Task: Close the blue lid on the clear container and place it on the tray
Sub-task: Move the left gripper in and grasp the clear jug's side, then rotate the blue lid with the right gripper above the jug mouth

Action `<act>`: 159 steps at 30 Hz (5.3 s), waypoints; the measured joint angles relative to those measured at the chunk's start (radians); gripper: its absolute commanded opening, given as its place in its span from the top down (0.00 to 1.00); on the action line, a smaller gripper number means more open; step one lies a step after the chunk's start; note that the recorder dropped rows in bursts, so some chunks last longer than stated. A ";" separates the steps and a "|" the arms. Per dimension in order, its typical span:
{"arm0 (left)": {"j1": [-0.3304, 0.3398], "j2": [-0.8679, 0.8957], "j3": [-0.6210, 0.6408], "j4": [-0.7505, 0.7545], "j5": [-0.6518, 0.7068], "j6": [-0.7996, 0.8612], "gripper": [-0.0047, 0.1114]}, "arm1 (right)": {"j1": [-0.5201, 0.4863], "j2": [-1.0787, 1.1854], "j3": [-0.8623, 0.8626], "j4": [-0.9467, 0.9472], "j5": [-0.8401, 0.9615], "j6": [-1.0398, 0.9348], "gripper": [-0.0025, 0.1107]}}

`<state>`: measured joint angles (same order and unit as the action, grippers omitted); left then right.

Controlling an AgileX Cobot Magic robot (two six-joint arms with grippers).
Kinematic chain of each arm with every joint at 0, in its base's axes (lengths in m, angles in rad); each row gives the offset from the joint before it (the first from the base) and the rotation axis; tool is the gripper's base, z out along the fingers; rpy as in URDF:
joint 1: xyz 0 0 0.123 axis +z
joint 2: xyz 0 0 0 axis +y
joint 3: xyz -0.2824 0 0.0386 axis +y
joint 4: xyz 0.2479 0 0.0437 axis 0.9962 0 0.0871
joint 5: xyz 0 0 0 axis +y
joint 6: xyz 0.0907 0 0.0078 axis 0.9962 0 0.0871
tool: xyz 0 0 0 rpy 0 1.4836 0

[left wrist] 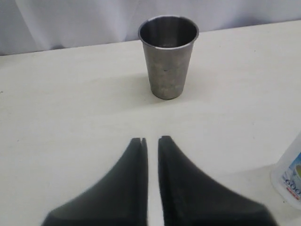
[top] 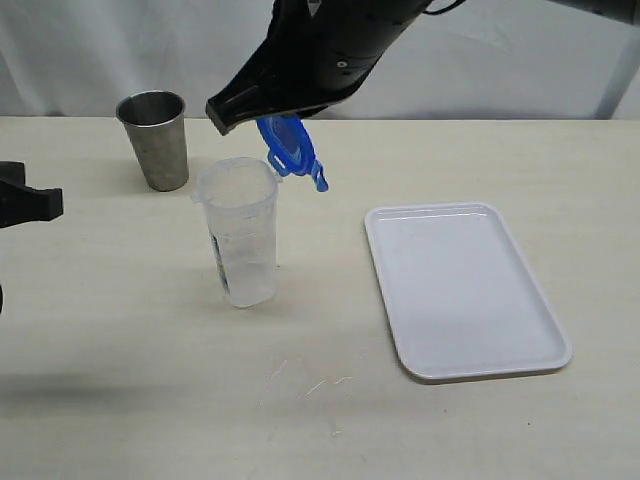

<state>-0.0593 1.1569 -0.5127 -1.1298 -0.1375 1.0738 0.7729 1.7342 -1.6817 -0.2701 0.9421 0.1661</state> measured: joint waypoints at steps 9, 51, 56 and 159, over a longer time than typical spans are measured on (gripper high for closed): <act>-0.014 0.158 -0.075 0.179 0.016 -0.028 0.96 | 0.002 0.000 -0.043 -0.029 0.089 0.003 0.94; 0.199 0.563 0.055 2.196 -0.891 -1.219 0.96 | -0.023 0.000 -0.043 -0.030 0.111 0.015 0.94; 0.199 0.683 0.017 2.180 -0.968 -1.200 0.96 | -0.023 0.002 -0.043 -0.030 0.097 0.015 0.94; 0.166 0.817 -0.054 2.112 -1.072 -1.179 0.96 | 0.123 0.057 -0.203 -0.270 0.272 0.134 0.94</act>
<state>0.1063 1.9735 -0.5664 0.9821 -1.2096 -0.1053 0.8960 1.7912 -1.8843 -0.5397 1.2146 0.3005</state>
